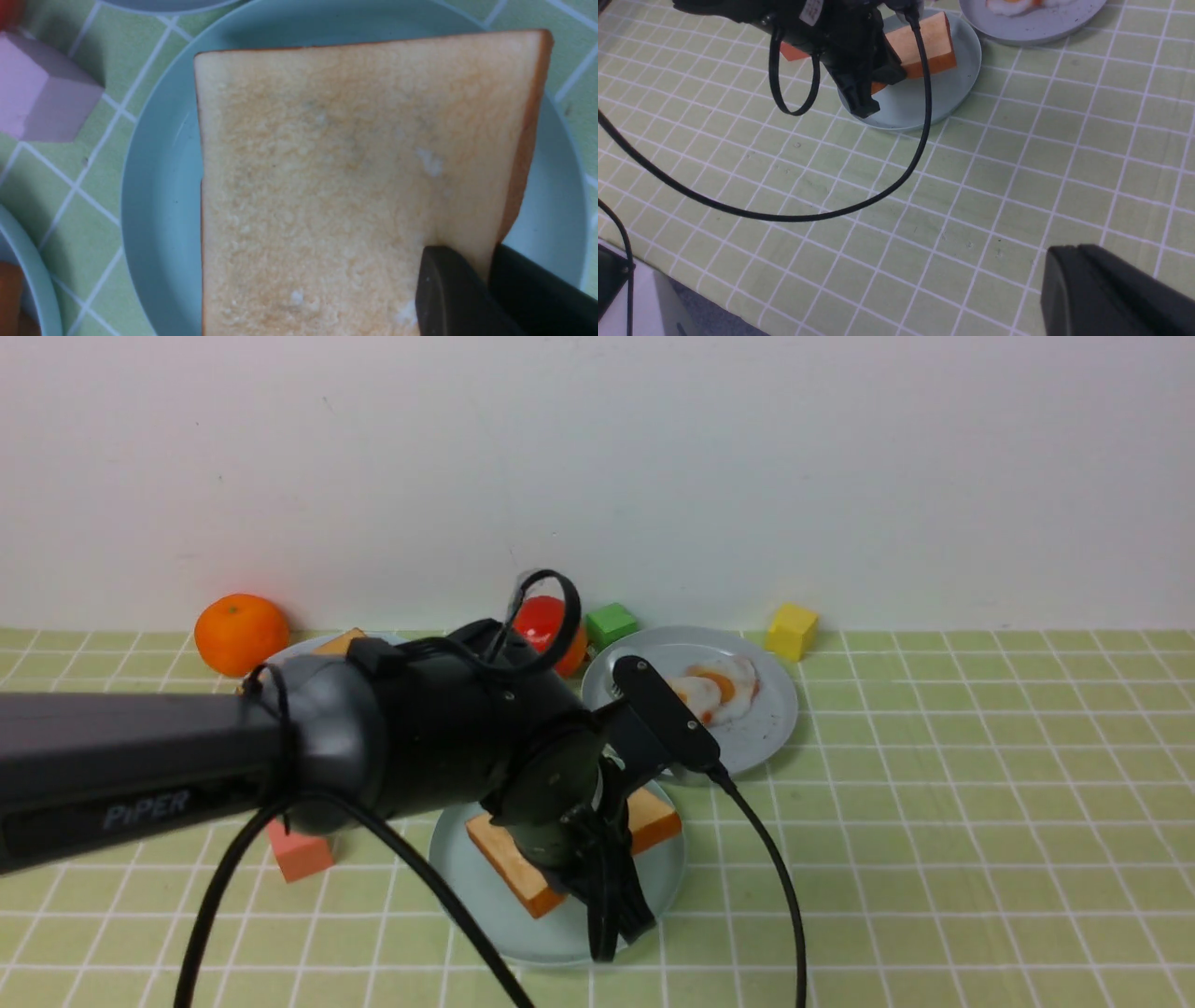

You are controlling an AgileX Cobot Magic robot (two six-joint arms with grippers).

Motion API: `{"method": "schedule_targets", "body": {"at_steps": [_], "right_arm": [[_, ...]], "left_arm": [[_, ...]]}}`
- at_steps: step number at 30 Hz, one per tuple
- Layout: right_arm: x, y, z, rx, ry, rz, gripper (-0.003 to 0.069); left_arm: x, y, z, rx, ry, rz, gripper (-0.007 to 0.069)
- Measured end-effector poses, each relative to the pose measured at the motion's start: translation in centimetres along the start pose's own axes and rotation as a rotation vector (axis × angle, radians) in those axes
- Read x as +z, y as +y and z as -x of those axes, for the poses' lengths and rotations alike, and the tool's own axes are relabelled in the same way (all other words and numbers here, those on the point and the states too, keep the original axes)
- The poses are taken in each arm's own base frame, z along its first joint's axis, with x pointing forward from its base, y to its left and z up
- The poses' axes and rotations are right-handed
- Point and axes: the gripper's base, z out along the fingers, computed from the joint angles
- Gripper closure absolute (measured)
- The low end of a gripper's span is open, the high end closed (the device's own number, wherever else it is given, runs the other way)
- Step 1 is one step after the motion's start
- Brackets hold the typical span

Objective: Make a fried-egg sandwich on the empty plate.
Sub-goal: Use the left arm to put a slice of bread into the empty plate in the middle, then use the right arm to grab a fried egg

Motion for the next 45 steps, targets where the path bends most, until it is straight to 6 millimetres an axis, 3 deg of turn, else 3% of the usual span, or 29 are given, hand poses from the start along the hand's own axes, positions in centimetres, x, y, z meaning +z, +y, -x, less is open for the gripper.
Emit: {"method": "schedule_targets", "body": {"at_steps": [4, 11, 14, 19, 22, 23, 27, 28, 29, 30, 33, 35, 36, 38, 39, 40, 41, 43, 45], "right_arm": [[0.0, 0.0, -0.1, 0.000, 0.015, 0.003, 0.0625], [0.0, 0.1, -0.5, 0.000, 0.054, 0.007, 0.0608], [0.0, 0.1, -0.6, 0.002, 0.064, 0.008, 0.0586], [0.1, 0.0, -0.4, 0.007, 0.060, 0.006, 0.0526], [1.3, -0.4, 0.6, 0.026, 0.062, -0.002, 0.0461], [1.9, -0.7, 1.0, 0.036, 0.071, -0.005, 0.0445], [5.1, -1.8, 3.0, 0.086, 0.093, -0.021, 0.0392], [6.3, -2.3, 3.5, 0.105, 0.107, -0.026, 0.0386], [7.2, -2.6, 4.0, 0.121, 0.105, -0.029, 0.0382], [8.4, -3.0, 4.5, 0.143, 0.110, -0.030, 0.0380], [12.2, -4.2, 5.6, 0.233, 0.128, -0.022, 0.0379], [13.8, -4.7, 5.8, 0.272, 0.143, -0.018, 0.0379], [16.0, -5.3, 6.2, 0.338, 0.142, -0.005, 0.0379], [18.7, -6.2, 6.2, 0.407, 0.154, 0.001, 0.0379], [18.9, -6.3, 6.3, 0.422, 0.145, 0.004, 0.0379], [21.3, -7.1, 6.2, 0.473, 0.153, 0.006, 0.0377], [21.3, -7.1, 6.3, 0.474, 0.145, 0.009, 0.0377], [25.8, -8.5, 6.4, 0.542, 0.165, 0.030, 0.0376], [28.1, -9.1, 7.2, 0.567, 0.157, 0.056, 0.0376]], "left_arm": [[0.5, 0.0, -0.1, 0.029, 0.012, 0.014, 0.0505], [0.5, 0.3, -0.2, 0.069, 0.019, 0.043, 0.0314], [0.5, 0.3, -0.4, 0.072, 0.044, 0.045, 0.0279], [-0.2, 0.6, -0.8, 0.040, 0.131, 0.053, 0.0267], [-2.9, 1.4, -0.3, -0.061, 0.145, 0.071, 0.0312], [-3.8, 1.5, 0.0, -0.089, 0.130, 0.072, 0.0333], [-10.8, 2.3, 0.9, -0.253, -0.031, 0.044, 0.0507], [-14.0, 2.4, 0.6, -0.301, -0.114, 0.023, 0.0585], [-15.4, 2.5, 0.4, -0.318, -0.151, 0.013, 0.0611], [-18.1, 2.4, -0.2, -0.349, -0.230, -0.007, 0.0638], [-23.3, 1.9, -2.9, -0.401, -0.399, -0.052, 0.0638], [-24.4, 1.6, -4.1, -0.415, -0.444, -0.066, 0.0638], [-25.5, 0.8, -6.6, -0.433, -0.504, -0.087, 0.0638], [-26.2, -0.1, -9.4, -0.449, -0.577, -0.102, 0.0638], [-26.6, -0.1, -9.5, -0.450, -0.596, -0.100, 0.0638], [-26.6, -0.9, -12.1, -0.456, -0.665, -0.100, 0.0638], [-26.6, -0.9, -12.3, -0.456, -0.674, -0.099, 0.0638], [-25.7, -2.2, -16.2, -0.464, -0.841, -0.085, 0.0638], [-25.3, -2.7, -17.7, -0.470, -0.925, -0.078, 0.0638]]}}
